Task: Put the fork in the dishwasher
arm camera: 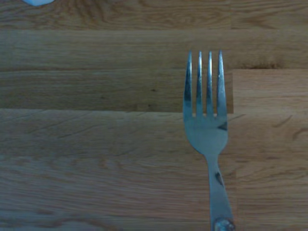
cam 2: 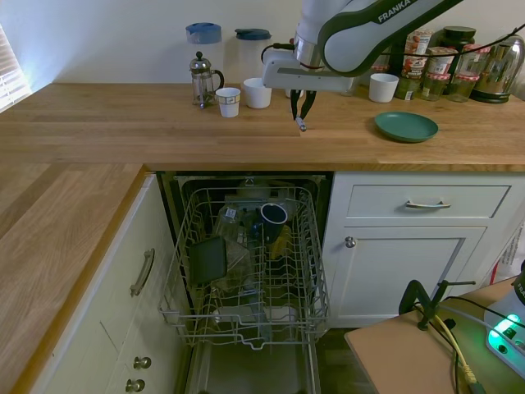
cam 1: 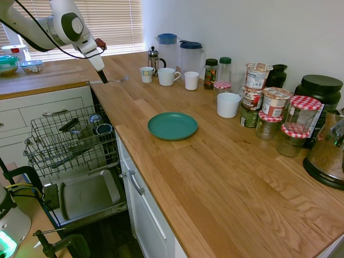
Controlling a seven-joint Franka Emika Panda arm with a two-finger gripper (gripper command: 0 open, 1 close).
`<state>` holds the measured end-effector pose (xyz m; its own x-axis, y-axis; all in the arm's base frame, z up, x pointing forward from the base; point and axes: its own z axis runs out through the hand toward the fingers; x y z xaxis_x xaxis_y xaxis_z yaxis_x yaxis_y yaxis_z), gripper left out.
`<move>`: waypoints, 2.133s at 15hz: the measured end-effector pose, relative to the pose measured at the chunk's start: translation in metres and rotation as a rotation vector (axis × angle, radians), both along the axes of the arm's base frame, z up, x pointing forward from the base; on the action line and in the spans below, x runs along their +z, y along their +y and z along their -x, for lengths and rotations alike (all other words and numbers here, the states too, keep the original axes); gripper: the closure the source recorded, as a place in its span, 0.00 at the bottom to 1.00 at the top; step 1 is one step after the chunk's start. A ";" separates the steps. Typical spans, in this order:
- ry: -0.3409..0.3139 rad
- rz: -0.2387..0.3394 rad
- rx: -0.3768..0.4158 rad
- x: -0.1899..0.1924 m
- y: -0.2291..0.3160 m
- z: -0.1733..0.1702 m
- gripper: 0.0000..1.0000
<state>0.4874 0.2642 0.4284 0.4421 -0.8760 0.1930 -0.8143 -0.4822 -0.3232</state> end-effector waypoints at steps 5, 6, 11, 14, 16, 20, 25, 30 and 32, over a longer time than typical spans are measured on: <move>0.009 0.017 -0.003 -0.020 0.013 0.017 1.00; 0.005 0.021 -0.002 -0.027 0.021 0.026 1.00; -0.030 0.040 -0.008 -0.061 0.076 0.089 1.00; -0.036 0.037 -0.013 -0.081 0.106 0.132 1.00; -0.027 0.037 -0.015 -0.096 0.120 0.157 1.00; -0.008 0.036 -0.022 -0.131 0.135 0.189 1.00; -0.009 0.029 -0.010 -0.150 0.135 0.201 1.00; -0.004 0.038 -0.005 -0.173 0.123 0.213 1.00; -0.006 0.030 -0.002 -0.175 0.120 0.208 1.00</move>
<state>0.2791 0.3844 0.2532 0.4392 -0.8706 0.2218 -0.8132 -0.4902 -0.3137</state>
